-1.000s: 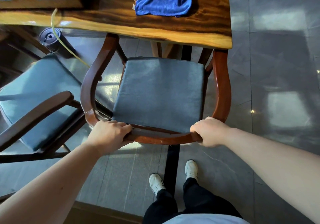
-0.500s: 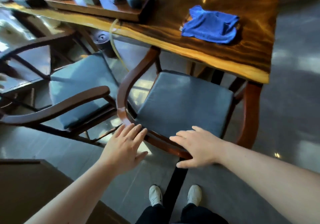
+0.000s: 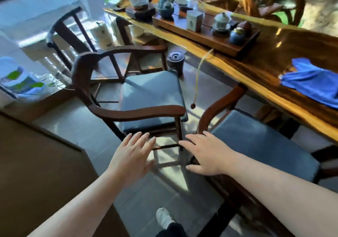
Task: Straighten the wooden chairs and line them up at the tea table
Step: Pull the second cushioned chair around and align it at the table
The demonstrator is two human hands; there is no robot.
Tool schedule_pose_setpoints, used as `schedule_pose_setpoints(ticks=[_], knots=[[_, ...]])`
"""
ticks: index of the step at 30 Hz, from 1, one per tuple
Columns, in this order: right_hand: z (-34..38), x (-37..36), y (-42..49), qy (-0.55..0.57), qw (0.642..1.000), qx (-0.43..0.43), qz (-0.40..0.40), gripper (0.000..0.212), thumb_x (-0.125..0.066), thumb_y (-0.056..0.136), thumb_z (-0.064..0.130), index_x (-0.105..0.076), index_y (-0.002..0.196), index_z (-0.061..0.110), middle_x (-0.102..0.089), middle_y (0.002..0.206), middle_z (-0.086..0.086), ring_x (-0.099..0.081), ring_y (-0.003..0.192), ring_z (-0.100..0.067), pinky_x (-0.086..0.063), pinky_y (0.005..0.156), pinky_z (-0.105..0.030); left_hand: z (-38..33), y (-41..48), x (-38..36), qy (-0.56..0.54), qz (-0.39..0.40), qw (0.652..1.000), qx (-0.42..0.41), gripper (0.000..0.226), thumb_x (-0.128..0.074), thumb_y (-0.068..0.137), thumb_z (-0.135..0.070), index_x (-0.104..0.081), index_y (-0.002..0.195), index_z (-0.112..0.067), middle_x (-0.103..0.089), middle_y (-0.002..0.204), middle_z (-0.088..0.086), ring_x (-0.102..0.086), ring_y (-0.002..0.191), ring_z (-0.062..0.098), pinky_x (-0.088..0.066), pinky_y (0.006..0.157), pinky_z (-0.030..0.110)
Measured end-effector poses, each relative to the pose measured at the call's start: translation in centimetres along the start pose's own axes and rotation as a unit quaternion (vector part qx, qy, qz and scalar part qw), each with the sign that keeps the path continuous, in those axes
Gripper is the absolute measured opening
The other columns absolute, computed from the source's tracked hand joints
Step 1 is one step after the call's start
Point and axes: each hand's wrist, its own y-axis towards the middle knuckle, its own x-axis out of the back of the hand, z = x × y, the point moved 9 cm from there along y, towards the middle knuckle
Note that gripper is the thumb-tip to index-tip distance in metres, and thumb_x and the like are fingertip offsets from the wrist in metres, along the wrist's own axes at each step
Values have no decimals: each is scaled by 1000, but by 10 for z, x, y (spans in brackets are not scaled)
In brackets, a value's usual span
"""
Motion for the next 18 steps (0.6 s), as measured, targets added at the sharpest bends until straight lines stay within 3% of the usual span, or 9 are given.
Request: schedule_pose_setpoints(ticks=[5,8,12,15,18], knots=[[9,10,73,-19,1000,-7,6,76,-50,85,61,-30,146,22,-41,143,-10,-43,126,-29,-31,105,-45,75,6,-1,11,-5,1000,18,64,-49,78,-53,-59,126,-10,-62,125,14,-55,115,35,-40,101,47],[9,11,113,-14,1000,-7,13,78,-52,85,61,-28,148,22,-38,146,-10,-41,127,-29,-29,108,-46,114,10,-7,21,4,999,36,64,-64,74,-52,-61,123,-10,-64,121,14,-57,113,34,-42,98,46],[8,7,166,-22,1000,-5,21,74,-55,84,56,-31,145,23,-42,141,-10,-43,124,-29,-31,105,-47,160,29,-25,41,41,997,47,66,-68,72,-52,-62,122,-10,-66,119,16,-59,110,38,-48,91,50],[4,2,211,-25,999,2,28,69,-58,84,52,-34,141,21,-43,140,-12,-44,124,-31,-33,104,-49,190,54,-41,38,75,995,49,71,-72,72,-51,-57,128,-11,-62,125,17,-54,117,38,-44,98,53],[-5,-6,258,-16,999,10,28,68,-59,84,53,-36,138,20,-44,138,-11,-44,124,-31,-33,104,-48,215,83,-56,43,97,993,48,72,-62,82,-52,-42,140,-14,-51,138,12,-41,130,35,-31,109,51]])
